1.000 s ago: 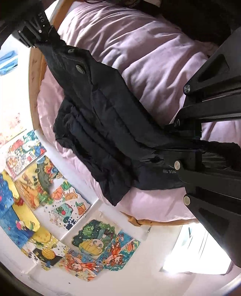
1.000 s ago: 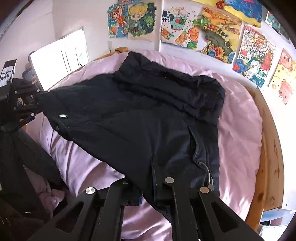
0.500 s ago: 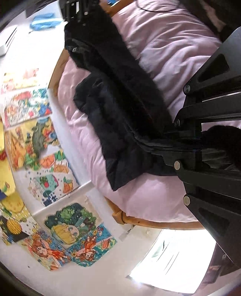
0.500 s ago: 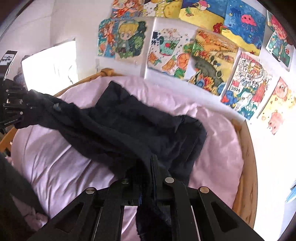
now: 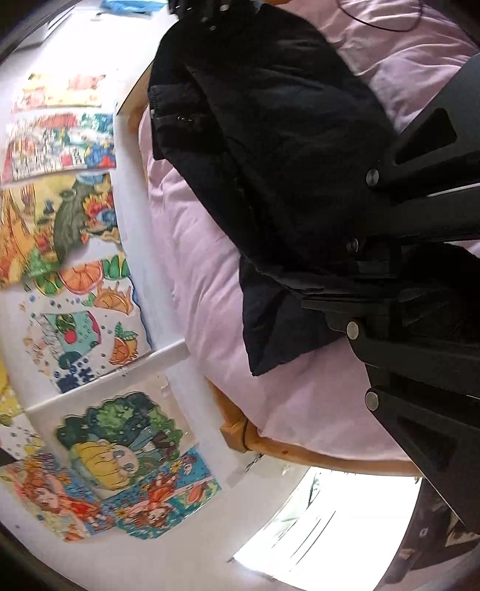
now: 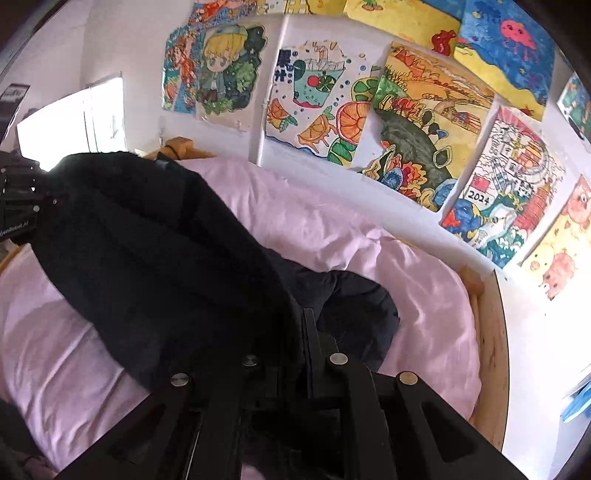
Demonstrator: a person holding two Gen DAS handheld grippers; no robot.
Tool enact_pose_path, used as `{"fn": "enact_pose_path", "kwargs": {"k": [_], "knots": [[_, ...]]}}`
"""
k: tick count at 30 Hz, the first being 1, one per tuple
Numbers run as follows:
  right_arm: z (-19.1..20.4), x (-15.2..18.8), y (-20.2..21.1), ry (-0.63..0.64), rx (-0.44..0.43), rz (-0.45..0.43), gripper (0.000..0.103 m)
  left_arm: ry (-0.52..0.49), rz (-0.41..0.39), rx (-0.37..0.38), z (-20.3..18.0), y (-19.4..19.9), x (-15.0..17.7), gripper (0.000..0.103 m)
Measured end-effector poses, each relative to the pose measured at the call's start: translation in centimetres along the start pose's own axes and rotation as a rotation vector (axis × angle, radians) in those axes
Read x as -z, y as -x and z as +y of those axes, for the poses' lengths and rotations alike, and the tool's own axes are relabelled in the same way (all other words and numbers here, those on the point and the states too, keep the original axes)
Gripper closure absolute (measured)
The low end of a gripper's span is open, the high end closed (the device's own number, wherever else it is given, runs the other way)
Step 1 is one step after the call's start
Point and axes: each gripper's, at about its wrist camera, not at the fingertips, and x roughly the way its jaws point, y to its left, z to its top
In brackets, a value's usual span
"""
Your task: Fold large clothes
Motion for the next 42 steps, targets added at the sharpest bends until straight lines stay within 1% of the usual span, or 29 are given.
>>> {"fn": "enact_pose_path", "kwargs": {"k": [2, 6, 11, 15, 19, 24, 28, 36, 39, 41, 42], "knots": [[-0.4, -0.1, -1.5, -0.009, 0.008, -0.010, 0.095, 0.023, -0.005, 0.016, 0.6, -1.7, -0.6, 0.097], [-1.1, 0.0, -4.1, -0.022, 0.031, -0.023, 0.095, 0.026, -0.029, 0.024, 0.8, -3.8, -1.4, 0.097], [-1.5, 0.4, -6.3, -0.049, 0.054, -0.057, 0.093, 0.030, -0.046, 0.038, 1.1, -6.2, -1.8, 0.097], [-1.5, 0.5, -8.2, -0.062, 0.078, -0.063, 0.092, 0.038, -0.038, 0.043, 1.3, -8.4, -2.1, 0.097], [-1.8, 0.5, -10.4, -0.071, 0.087, -0.036, 0.090, 0.044, -0.008, 0.053, 1.4, -10.8, -2.1, 0.097], [-1.8, 0.7, -12.1, -0.066, 0.106, -0.026, 0.089, 0.050, 0.002, 0.062, 1.7, -11.9, -2.0, 0.097], [-1.4, 0.9, -12.4, -0.047, 0.129, -0.032, 0.089, 0.046, 0.003, 0.059, 1.7, -12.2, -2.0, 0.097], [-1.8, 1.1, -12.9, -0.068, 0.127, -0.031, 0.087, 0.059, 0.016, 0.067, 1.7, -13.0, -2.4, 0.096], [-2.2, 1.3, -13.2, -0.081, 0.127, -0.025, 0.080, 0.071, 0.020, 0.078, 1.9, -13.4, -2.3, 0.096], [-2.5, 1.4, -13.4, -0.095, 0.132, -0.021, 0.068, 0.098, 0.020, 0.101, 2.2, -13.5, -2.2, 0.095], [-2.9, 1.6, -13.5, -0.113, 0.126, -0.025, 0.062, 0.122, 0.014, 0.129, 2.6, -13.4, -2.1, 0.095]]}}
